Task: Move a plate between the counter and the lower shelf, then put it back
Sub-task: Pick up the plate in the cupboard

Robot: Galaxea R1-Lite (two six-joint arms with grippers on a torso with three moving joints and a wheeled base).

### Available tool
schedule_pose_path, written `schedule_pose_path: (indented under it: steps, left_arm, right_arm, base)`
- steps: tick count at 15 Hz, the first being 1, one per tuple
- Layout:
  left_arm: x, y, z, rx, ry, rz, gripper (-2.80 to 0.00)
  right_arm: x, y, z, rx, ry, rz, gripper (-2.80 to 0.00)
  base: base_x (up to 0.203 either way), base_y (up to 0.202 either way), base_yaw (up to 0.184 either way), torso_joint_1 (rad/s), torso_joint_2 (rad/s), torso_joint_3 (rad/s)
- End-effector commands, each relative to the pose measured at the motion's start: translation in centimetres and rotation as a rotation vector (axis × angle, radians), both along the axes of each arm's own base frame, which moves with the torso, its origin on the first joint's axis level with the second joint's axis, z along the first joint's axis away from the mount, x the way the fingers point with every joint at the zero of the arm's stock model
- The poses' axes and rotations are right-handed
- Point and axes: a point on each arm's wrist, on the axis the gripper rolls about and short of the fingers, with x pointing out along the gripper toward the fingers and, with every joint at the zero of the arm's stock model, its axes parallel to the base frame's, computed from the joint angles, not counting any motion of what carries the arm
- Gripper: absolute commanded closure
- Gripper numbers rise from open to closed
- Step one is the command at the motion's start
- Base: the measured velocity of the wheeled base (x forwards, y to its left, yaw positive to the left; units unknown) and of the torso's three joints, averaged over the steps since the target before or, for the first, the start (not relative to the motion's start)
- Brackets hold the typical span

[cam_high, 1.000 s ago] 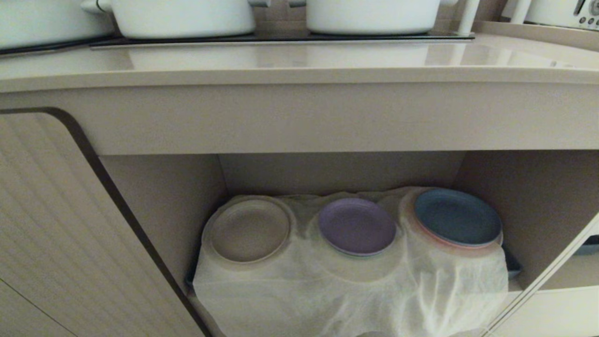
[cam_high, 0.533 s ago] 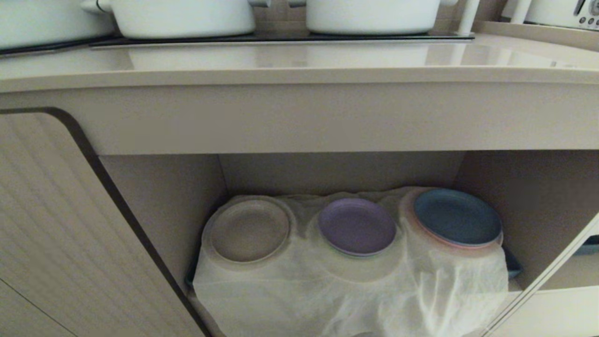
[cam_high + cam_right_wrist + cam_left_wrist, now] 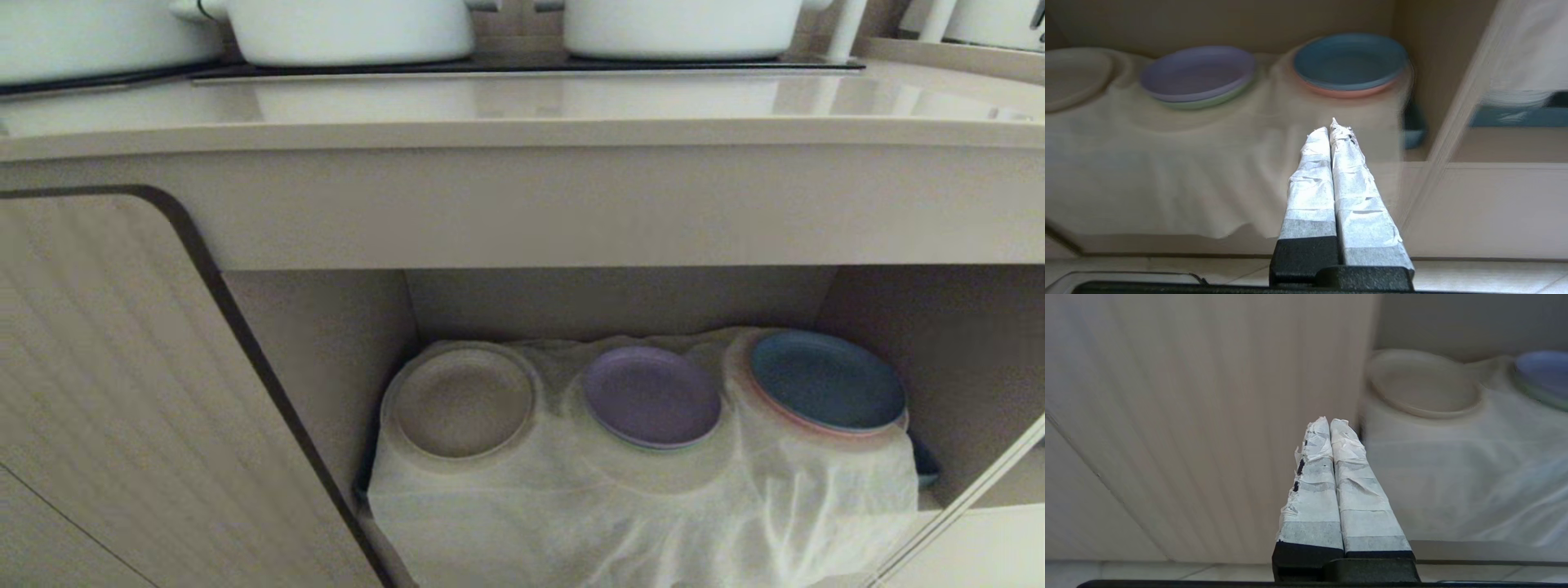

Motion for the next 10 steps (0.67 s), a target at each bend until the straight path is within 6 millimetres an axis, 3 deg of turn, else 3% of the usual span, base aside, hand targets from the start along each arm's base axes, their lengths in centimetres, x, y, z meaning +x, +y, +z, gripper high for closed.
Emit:
schedule_pose_path:
  steps: [1, 10]
  left_arm:
    - [0.00, 0.00, -0.02, 0.001, 0.000, 0.000, 0.00]
    - [-0.01, 0.00, 0.01, 0.001, -0.001, 0.000, 0.00]
  right_arm:
    - [0.01, 0.00, 0.00, 0.001, 0.001, 0.000, 0.00]
    - [0.01, 0.00, 0.00, 0.000, 0.001, 0.000, 0.00]
  base:
    - [0.000, 0.195, -0.006, 0.002, 0.01, 0.002]
    - [0.000, 0.197, 0.000, 0.002, 0.00, 0.004]
